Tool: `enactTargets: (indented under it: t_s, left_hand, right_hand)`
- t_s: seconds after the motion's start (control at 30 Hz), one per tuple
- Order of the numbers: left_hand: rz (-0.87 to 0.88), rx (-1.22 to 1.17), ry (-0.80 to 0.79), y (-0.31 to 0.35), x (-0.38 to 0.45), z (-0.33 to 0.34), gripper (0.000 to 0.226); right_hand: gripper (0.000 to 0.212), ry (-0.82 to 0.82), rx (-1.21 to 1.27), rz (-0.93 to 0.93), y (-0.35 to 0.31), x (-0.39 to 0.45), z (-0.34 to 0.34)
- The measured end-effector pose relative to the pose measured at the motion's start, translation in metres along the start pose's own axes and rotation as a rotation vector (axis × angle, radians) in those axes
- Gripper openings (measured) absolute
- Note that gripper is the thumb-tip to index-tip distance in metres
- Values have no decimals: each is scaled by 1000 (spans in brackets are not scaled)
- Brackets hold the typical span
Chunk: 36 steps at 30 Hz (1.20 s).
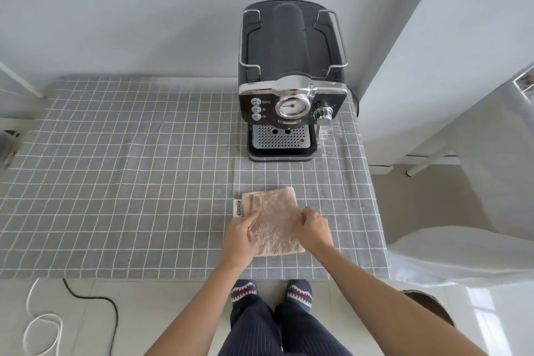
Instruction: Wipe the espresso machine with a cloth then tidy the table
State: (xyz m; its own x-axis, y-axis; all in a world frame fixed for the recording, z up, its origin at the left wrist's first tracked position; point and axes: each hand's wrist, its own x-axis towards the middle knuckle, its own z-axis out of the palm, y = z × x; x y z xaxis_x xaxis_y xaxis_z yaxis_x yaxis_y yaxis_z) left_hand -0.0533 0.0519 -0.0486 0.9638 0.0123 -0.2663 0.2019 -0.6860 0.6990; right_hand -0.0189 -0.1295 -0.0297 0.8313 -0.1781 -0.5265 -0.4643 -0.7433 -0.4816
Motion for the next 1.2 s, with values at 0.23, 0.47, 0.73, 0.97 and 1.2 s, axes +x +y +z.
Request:
enactTargets:
  t_s: [0.23, 0.47, 0.73, 0.97, 1.2]
  left_hand:
    - [-4, -88, -138, 49, 11, 52, 58]
    - [-26, -24, -101, 100, 7, 99, 71]
    - [338, 692, -387, 88, 0, 106, 64]
    - [284, 864, -510, 85, 5, 91, 68]
    - [216, 603, -339, 63, -3, 63, 66]
  right_hand:
    - [18, 75, 50, 146, 66, -3, -55]
    - [22, 193, -13, 208, 123, -3, -92]
    - [68, 47, -569, -392, 147, -8, -64]
    - [80, -50, -656, -260, 158, -7, -56]
    - [82, -51, -581, -198, 132, -15, -66]
